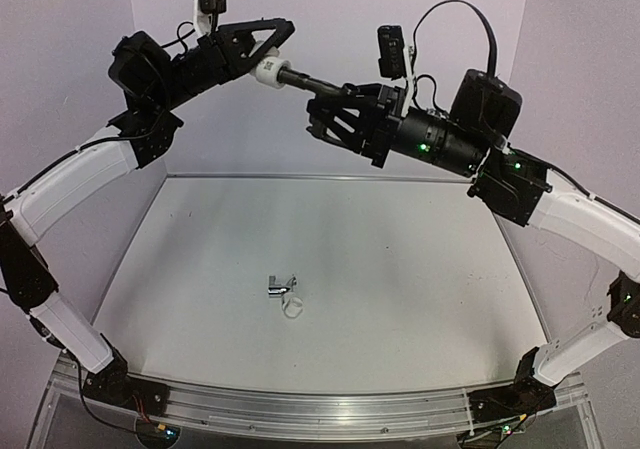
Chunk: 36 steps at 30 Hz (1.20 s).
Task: Install the water faucets
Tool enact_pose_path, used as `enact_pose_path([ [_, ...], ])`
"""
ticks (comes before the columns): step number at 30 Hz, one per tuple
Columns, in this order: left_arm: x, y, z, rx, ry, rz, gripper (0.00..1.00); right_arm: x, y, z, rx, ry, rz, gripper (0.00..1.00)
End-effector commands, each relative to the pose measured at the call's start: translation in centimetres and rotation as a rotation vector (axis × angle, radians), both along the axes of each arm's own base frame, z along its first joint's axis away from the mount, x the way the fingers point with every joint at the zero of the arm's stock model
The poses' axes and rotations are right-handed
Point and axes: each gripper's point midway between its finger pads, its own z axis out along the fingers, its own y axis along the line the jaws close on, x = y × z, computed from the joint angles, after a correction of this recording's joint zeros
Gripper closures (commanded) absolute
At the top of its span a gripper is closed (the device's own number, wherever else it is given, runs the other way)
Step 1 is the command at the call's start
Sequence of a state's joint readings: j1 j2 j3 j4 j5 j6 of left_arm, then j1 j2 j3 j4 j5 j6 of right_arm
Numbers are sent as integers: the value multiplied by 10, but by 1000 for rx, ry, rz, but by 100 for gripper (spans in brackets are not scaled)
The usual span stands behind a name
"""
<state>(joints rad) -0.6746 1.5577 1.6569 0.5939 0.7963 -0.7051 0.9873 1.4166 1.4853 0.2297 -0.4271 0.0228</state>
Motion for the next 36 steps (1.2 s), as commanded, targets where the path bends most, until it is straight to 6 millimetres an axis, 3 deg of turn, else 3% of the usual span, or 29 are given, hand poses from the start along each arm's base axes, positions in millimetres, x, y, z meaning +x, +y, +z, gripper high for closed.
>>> enact_pose_path([
  [1, -7, -9, -11, 87, -21, 57, 30, -23, -15, 46, 82, -226, -21, 100],
  [5, 9, 6, -4, 67, 85, 193, 3, 3, -23, 33, -54, -431, -246, 100],
  [8, 28, 23, -4, 55, 229, 328, 0, 20, -28, 16, -193, -594, -381, 100],
  [12, 45, 53, -24, 66, 442, 492, 0, 37, -39, -9, -396, -834, -534, 100],
  [19, 53, 90, -103, 140, 843, 642, 0, 71, -50, -39, -695, -1067, -724, 100],
  [23, 56, 104, -148, 186, 1093, 720, 0, 80, -51, -50, -795, -1182, -777, 100],
  [27, 59, 86, -173, 256, 1219, 670, 0, 83, -47, -70, -898, -1304, -762, 100],
  [36, 69, 49, -179, 263, 1283, 533, 0, 95, -40, -115, -1116, -1416, -669, 100],
])
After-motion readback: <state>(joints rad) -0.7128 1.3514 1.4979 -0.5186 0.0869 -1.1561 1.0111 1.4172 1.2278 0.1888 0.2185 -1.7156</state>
